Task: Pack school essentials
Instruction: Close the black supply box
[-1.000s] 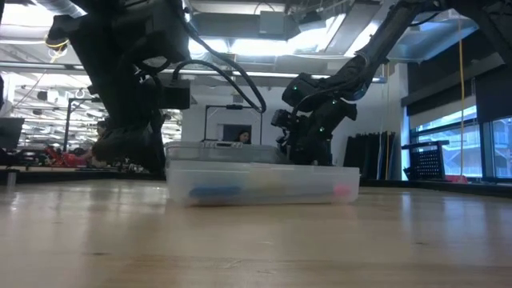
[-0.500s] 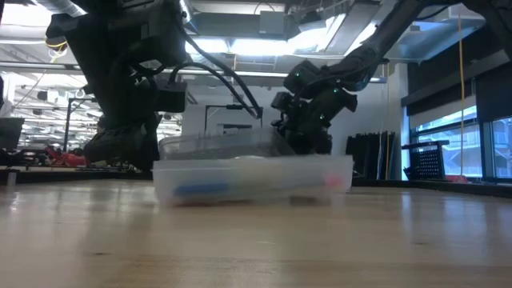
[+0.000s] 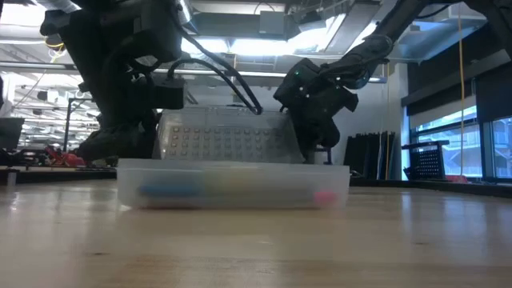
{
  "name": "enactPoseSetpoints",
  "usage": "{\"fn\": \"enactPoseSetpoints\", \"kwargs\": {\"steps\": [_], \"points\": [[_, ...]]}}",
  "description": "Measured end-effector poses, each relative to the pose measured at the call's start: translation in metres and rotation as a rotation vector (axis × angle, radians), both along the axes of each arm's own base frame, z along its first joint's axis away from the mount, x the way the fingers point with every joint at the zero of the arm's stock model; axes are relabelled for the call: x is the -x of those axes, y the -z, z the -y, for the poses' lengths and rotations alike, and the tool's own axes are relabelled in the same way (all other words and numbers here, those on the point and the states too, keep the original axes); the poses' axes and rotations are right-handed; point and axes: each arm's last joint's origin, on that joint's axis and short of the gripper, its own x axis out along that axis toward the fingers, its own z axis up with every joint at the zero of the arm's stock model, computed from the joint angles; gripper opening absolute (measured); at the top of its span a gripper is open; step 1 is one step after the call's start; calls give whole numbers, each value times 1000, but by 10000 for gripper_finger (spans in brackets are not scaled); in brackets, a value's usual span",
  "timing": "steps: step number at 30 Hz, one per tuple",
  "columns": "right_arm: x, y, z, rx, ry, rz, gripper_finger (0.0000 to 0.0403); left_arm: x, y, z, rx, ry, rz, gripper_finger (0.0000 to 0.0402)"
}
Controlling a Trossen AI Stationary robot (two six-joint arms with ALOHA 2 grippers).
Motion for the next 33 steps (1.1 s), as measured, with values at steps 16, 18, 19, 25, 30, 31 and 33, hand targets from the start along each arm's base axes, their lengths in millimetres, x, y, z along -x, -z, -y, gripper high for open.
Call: {"fn": "enactPoseSetpoints", "kwargs": {"steps": [16, 18, 19, 25, 30, 31, 33], "points": [[-6, 1, -21, 25, -82, -9, 158, 10, -63, 25, 22, -35, 22, 127], [-7, 1, -24, 24, -90, -11, 158, 14, -75, 29, 35, -54, 45, 127], [-8, 1, -26, 25, -94, -11, 158, 16, -80, 30, 42, -67, 59, 127], [-8, -13, -37, 62, -100, 1, 158, 32, -107, 39, 86, -96, 132, 127], [-7, -26, -49, 76, -123, 18, 158, 45, -119, 42, 129, -127, 203, 127], [-7, -28, -52, 78, -130, 22, 158, 47, -121, 42, 139, -136, 221, 127], [-8, -29, -61, 76, -152, 19, 158, 50, -125, 43, 157, -144, 248, 127]]}}
